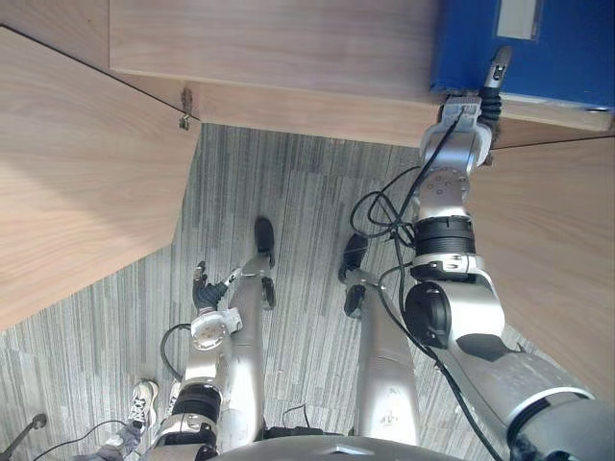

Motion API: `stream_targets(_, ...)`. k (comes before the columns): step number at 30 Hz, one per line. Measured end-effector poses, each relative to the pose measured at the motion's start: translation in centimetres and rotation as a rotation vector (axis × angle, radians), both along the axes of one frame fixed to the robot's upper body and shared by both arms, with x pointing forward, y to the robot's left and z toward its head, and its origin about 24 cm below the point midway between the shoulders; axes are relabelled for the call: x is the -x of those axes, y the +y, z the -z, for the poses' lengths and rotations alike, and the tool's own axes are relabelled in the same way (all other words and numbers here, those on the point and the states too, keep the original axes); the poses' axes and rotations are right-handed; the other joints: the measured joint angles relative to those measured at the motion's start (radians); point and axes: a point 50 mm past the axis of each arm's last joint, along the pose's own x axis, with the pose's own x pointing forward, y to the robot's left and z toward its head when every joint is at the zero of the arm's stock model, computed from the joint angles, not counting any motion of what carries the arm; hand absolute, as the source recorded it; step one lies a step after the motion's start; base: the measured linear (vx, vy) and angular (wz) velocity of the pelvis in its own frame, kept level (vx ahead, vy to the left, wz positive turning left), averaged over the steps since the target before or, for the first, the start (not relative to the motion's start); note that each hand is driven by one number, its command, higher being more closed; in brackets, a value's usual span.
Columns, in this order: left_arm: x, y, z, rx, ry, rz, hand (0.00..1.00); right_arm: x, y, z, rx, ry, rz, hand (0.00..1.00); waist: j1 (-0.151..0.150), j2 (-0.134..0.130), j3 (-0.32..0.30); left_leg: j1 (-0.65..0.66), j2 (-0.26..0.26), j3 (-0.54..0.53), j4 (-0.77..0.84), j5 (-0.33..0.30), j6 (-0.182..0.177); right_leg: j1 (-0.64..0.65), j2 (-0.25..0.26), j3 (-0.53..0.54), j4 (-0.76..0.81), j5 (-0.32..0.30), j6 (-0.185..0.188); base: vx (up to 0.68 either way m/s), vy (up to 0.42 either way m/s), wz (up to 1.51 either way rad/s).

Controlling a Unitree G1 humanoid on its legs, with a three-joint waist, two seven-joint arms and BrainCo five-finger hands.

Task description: Walk over to the cabinet, pick up the folder, carry it to the office cabinet, place the folder inside the office cabinet, then close the office cabinet door

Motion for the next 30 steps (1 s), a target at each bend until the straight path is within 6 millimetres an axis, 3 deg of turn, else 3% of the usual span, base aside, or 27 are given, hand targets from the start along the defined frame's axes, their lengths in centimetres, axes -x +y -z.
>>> stream_targets(6,0.0,0.0,0.1,-0.001,0.009,-0.002,0.0,-0.2,0.1,0.2,0.018,0.017,-0.002,0.0,-0.001,0.001,-0.013,0.038,-0.004,0.0,-0.031,0.011,-0.003,0.037,0.0,-0.005,-0.026,0.005,0.001,0.04,-0.008,0.02)
stream_targets(16,0.4,0.2,0.6,-0.009,0.03,0.008,0.0,-1.3,0.4,-3.4,0.392,0.02,-0.038,0.0,-0.005,0.002,-0.014,0.044,-0.008,-0.003,-0.065,0.031,-0.007,0.036,-0.001,-0.012,-0.039,0.012,-0.001,0.02,-0.007,0.01)
stream_targets(20,0.8,0.8,0.8,-0.024,0.038,0.012,0.0,-1.6,-1.0,-4.6,0.479,0.027,-0.023,0.0,-0.004,0.002,-0.014,0.047,-0.013,-0.006,-0.09,0.046,-0.009,0.035,-0.005,-0.019,-0.043,0.012,-0.002,0.03,-0.016,0.07)
stream_targets(24,1.3,1.2,1.2,-0.024,0.049,0.018,0.0,-1.6,-2.2,-4.6,0.471,0.031,-0.024,0.0,-0.004,0.002,-0.014,0.05,-0.015,-0.008,-0.104,0.055,-0.009,0.035,-0.006,-0.023,-0.046,0.012,-0.002,0.03,-0.02,0.04)
stream_targets(30,1.4,0.9,1.3,-0.003,0.049,0.026,0.0,-1.6,-2.5,-4.5,0.424,0.01,-0.035,0.0,-0.004,0.002,-0.014,0.061,-0.016,-0.005,-0.119,0.063,-0.012,0.037,-0.007,-0.022,-0.046,0.013,-0.004,0.01,-0.007,0.0)
